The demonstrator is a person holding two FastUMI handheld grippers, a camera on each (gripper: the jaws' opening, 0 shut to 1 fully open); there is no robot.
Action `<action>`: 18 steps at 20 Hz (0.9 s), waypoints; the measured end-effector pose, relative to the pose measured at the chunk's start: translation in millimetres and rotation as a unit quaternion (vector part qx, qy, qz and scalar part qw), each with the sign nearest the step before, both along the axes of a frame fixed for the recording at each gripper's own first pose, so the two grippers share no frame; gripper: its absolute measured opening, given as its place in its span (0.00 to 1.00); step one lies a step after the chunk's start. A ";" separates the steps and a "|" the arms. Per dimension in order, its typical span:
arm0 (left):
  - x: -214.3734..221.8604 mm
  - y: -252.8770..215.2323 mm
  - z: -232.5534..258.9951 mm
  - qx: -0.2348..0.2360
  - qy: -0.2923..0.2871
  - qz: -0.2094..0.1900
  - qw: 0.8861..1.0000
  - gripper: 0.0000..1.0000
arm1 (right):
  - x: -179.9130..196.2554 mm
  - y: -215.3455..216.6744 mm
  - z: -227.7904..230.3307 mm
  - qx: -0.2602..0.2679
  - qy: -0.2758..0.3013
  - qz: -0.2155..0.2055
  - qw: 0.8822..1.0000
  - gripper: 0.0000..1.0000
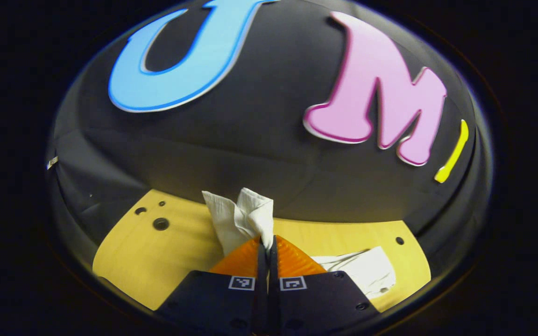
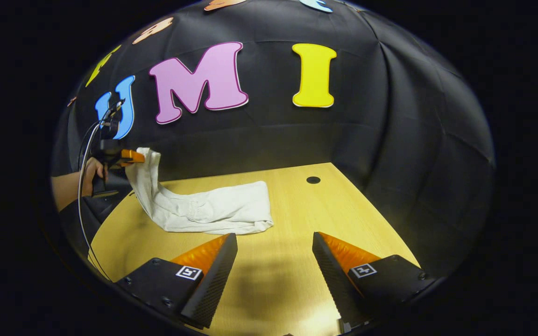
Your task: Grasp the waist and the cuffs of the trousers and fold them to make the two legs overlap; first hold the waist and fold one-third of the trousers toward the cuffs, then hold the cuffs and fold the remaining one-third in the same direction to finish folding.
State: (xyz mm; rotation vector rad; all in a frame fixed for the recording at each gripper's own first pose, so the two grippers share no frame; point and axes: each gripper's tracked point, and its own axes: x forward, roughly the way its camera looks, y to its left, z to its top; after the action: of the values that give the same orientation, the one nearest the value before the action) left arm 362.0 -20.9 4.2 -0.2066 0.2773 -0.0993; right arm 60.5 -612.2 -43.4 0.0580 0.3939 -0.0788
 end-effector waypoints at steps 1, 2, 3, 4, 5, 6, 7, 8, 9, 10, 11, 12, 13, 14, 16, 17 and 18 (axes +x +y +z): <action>1.8 -20.4 8.0 0.006 -0.007 -0.012 1.000 0.05 | 0.1 -5.4 -0.8 0.000 0.000 -0.003 1.000 0.99; 2.9 -41.6 13.6 0.009 -0.013 -0.027 1.000 0.05 | -0.6 -9.7 -0.4 0.004 -0.001 -0.005 1.000 0.99; 3.4 -64.0 19.3 0.010 -0.018 -0.043 0.999 0.05 | -1.0 -13.7 -0.3 0.008 -0.003 -0.009 1.000 0.99; 3.9 -86.6 22.1 0.014 -0.021 -0.058 0.998 0.05 | -2.6 -17.2 1.1 0.011 -0.004 -0.011 1.000 0.99; 4.9 -108.8 23.8 0.020 -0.022 -0.073 0.997 0.05 | -3.9 -20.3 0.2 0.012 -0.005 -0.014 1.000 0.99; 4.9 -132.0 22.9 0.027 -0.023 -0.089 0.995 0.05 | -5.3 -24.6 0.6 0.013 -0.006 -0.016 1.000 0.99; 4.1 -153.7 21.8 0.033 -0.022 -0.102 0.994 0.05 | -8.0 -28.0 -0.2 0.012 -0.005 -0.017 1.000 0.99; 3.4 -173.3 18.8 0.035 -0.021 -0.115 0.993 0.05 | -11.7 -32.5 -0.8 0.012 -0.003 -0.019 1.000 0.99; 2.1 -195.3 14.5 0.032 -0.017 -0.127 0.991 0.05 | -15.6 -35.8 -1.4 0.014 -0.005 -0.023 1.000 0.99; 0.1 -216.2 8.8 0.027 -0.011 -0.137 0.990 0.05 | -19.4 -39.3 -1.8 0.015 -0.006 -0.027 1.000 0.99; -1.2 -235.8 2.2 0.027 -0.004 -0.146 0.989 0.05 | -23.4 -43.2 -5.0 0.014 -0.004 -0.031 0.999 0.99; -2.6 -251.7 -8.2 0.032 0.004 -0.156 0.987 0.05 | -26.9 -46.8 -8.1 0.016 -0.001 -0.034 0.999 0.99; -4.2 -265.1 -16.9 0.040 0.007 -0.161 0.986 0.05 | -30.5 -50.4 -9.6 0.020 0.001 -0.039 0.999 0.99; -4.9 -276.7 -26.6 0.049 0.011 -0.164 0.985 0.05 | -32.5 -53.0 -10.5 0.027 0.003 -0.042 0.999 0.99; -8.3 -290.7 -48.2 0.066 0.026 -0.163 0.984 0.05 | -33.7 -55.9 -9.5 0.033 0.002 -0.048 0.998 0.99; -8.4 -296.3 -56.2 0.068 0.036 -0.162 0.984 0.05 | -34.4 -56.7 -10.1 0.032 0.001 -0.050 0.998 0.99; -11.5 -300.8 -66.7 0.065 0.044 -0.165 0.983 0.06 | -35.6 -56.8 -12.1 0.030 0.001 -0.050 0.998 0.99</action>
State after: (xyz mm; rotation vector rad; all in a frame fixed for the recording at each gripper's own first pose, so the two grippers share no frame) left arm 350.5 -321.7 -62.4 -0.0343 0.4043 -0.3995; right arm 24.9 -669.1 -55.5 0.1376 0.3950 -0.1661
